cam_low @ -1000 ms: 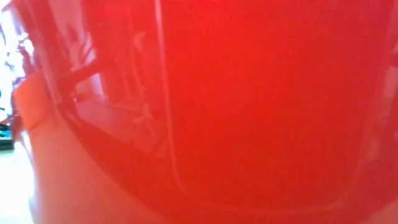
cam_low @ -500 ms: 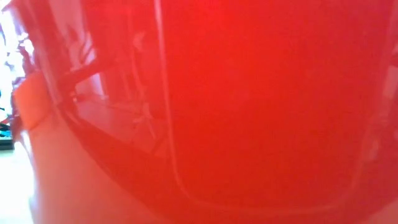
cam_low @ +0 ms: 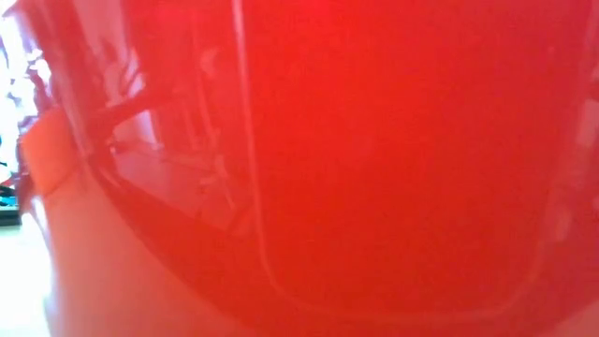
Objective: Pick & Place Mini bowls
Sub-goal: Stack the top orange bowl on the orange bowl on the shelf
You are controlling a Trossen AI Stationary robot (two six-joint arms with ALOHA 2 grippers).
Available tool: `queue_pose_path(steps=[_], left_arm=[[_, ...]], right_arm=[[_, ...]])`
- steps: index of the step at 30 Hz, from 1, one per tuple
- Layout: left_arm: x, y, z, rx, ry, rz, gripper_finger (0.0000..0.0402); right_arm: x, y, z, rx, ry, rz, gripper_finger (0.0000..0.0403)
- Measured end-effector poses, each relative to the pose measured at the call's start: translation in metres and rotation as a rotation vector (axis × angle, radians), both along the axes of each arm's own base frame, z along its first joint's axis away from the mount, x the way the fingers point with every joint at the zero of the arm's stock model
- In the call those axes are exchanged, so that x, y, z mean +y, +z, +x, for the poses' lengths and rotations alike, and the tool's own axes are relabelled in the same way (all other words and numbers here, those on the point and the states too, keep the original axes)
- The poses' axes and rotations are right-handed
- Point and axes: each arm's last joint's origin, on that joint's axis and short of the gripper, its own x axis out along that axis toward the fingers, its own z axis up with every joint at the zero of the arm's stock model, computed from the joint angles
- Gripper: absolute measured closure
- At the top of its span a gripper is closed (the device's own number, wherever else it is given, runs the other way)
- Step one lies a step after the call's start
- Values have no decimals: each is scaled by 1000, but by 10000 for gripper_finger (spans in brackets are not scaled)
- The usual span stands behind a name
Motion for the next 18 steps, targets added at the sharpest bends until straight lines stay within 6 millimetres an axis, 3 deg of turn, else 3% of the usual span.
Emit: queue_pose_path(steps=[12, 18], left_arm=[[34, -8, -38, -87, 293, -216, 312], [66, -20, -43, -97, 278, -496, 312]], right_arm=[[8, 33, -39, -133, -51, -108, 323], [9, 42, -57, -157, -136, -223, 323]])
